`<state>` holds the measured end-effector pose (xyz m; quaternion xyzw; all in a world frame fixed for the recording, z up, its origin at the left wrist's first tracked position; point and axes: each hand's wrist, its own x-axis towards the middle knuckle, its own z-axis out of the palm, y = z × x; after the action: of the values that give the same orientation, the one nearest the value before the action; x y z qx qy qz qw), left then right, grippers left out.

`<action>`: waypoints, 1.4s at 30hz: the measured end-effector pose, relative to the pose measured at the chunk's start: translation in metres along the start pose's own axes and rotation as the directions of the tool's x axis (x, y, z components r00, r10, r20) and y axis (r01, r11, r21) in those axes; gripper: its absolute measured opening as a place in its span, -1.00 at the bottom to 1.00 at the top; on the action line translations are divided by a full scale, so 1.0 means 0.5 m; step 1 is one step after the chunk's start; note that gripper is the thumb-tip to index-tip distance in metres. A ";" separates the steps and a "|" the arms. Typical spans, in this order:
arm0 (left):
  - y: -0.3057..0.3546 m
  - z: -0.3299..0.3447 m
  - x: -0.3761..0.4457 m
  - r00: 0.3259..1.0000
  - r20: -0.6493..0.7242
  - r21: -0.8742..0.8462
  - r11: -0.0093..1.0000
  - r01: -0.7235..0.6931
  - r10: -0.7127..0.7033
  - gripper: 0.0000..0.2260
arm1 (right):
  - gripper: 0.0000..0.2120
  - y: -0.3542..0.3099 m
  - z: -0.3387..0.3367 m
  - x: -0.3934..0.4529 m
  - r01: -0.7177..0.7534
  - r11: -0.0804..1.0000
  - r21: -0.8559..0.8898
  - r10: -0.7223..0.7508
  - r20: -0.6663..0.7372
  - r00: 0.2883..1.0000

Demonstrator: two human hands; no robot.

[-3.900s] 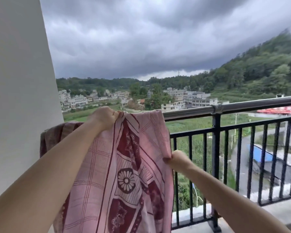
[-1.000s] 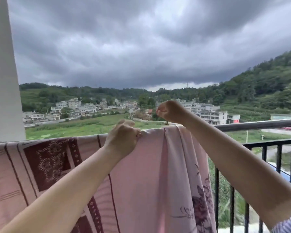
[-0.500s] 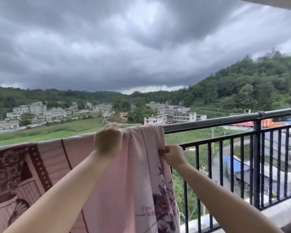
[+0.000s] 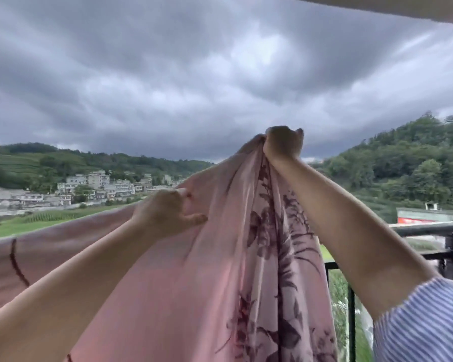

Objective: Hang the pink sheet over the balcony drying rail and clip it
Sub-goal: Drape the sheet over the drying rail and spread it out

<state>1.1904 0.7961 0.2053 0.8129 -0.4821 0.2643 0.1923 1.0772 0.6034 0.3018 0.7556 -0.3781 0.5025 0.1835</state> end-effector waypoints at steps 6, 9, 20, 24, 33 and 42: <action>0.031 0.078 0.062 0.874 0.468 0.166 0.985 0.055 -0.128 -0.78 | -0.64 0.024 0.157 -0.043 0.309 0.951 -0.015 -0.203 0.723 0.661; 0.032 0.083 0.062 0.882 0.464 0.049 0.996 0.069 -0.084 -0.81 | -0.64 0.043 0.160 -0.094 0.334 0.929 0.160 -0.280 0.893 0.351; 0.139 0.084 -0.039 0.917 -0.093 -0.189 0.898 -0.398 0.387 -0.73 | -0.82 0.161 0.035 -0.261 0.156 0.874 0.461 -0.285 0.224 0.932; 0.176 0.085 -0.049 0.949 -0.110 -0.083 0.949 -0.304 0.294 -0.76 | -0.86 0.222 0.012 -0.368 0.056 0.888 0.457 -0.079 0.031 0.996; 0.220 0.080 -0.072 0.973 -0.064 0.191 0.960 -0.207 0.222 -0.62 | -0.80 0.274 0.053 -0.520 -0.761 0.412 0.501 -0.224 0.865 0.448; 0.233 0.102 -0.075 0.960 -0.082 0.299 0.926 -0.232 0.267 -0.54 | -0.90 0.284 0.035 -0.578 -0.946 0.179 0.272 -0.483 0.862 0.156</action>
<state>1.0849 0.7389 0.1487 0.7465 -0.5258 0.4024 0.0662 0.9203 0.6118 0.0200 0.6792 -0.1763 0.0529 -0.7105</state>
